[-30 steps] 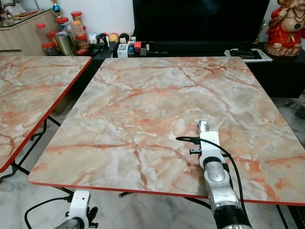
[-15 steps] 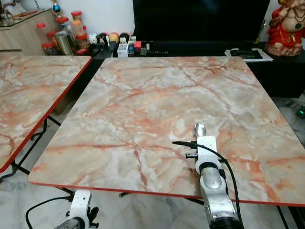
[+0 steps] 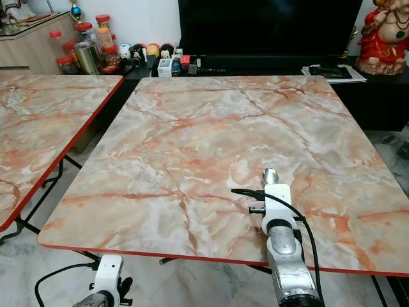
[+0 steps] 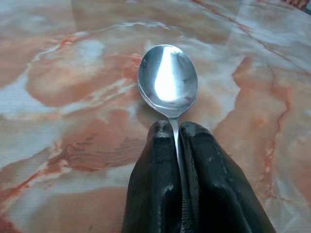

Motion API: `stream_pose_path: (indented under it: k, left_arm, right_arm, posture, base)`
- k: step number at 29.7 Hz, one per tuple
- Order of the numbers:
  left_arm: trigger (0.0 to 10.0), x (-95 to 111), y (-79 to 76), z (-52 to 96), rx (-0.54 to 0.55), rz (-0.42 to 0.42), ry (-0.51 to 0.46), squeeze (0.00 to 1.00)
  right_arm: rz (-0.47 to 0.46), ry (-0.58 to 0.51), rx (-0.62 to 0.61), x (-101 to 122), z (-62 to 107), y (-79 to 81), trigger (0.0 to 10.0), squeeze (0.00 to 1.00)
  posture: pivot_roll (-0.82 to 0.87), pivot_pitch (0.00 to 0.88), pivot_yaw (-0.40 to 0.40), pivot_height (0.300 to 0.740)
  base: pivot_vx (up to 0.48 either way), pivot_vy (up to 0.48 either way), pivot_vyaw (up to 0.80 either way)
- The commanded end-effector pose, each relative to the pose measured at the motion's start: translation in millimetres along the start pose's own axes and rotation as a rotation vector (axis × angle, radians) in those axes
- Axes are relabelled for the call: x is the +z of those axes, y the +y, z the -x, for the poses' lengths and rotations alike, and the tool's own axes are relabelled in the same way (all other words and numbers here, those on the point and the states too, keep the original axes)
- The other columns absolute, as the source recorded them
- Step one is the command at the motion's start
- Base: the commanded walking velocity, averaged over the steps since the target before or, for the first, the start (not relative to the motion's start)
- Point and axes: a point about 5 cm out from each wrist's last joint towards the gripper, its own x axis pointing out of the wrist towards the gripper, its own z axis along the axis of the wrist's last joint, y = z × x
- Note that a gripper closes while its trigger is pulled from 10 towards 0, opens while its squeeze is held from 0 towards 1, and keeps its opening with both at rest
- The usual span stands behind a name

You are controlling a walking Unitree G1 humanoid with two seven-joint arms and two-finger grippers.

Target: Setting the table

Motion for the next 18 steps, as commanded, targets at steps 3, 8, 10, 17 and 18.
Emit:
stream_pose_path:
  k: [3, 8, 10, 17, 18]
  left_arm:
    - [10.0, 5.2, 1.8, -1.2, 0.001, -0.011, -0.012, 0.0]
    - [10.0, 6.0, 1.6, -1.4, -0.001, -0.014, -0.013, 0.0]
    - [10.0, 6.3, 1.5, -1.5, -0.001, -0.014, -0.014, 0.0]
    - [10.0, 6.9, 1.4, -1.7, -0.004, -0.016, -0.015, 0.0]
    - [10.0, 6.9, 1.5, -1.7, -0.004, -0.016, -0.015, 0.0]
  right_arm:
    - [-0.007, -0.003, -0.01, 3.5, 0.1, -1.3, 10.0, 0.0]
    - [-0.01, -0.01, -0.011, 5.5, -2.0, -1.8, 10.0, 0.0]
    - [-0.01, -0.012, -0.01, 6.0, -2.2, -1.7, 10.0, 0.0]
    - [-0.01, -0.019, 0.009, 8.3, -3.7, 1.1, 10.0, 1.0]
    - [-0.01, -0.02, 0.01, 8.6, -3.8, 1.3, 10.0, 1.0]
  posture:
    - [-0.04, 0.0, 0.064, 0.74]
    - [-0.05, 0.0, 0.067, 0.74]
    - [-0.04, 0.0, 0.068, 0.74]
    - [-0.04, 0.0, 0.07, 0.74]
    - [-0.04, 0.0, 0.07, 0.74]
  base:
    - [0.0, 0.0, 0.0]
    - [0.0, 0.0, 0.0]
    - [0.0, 0.0, 0.0]
    - [0.0, 0.0, 0.0]
    - [0.0, 0.0, 0.0]
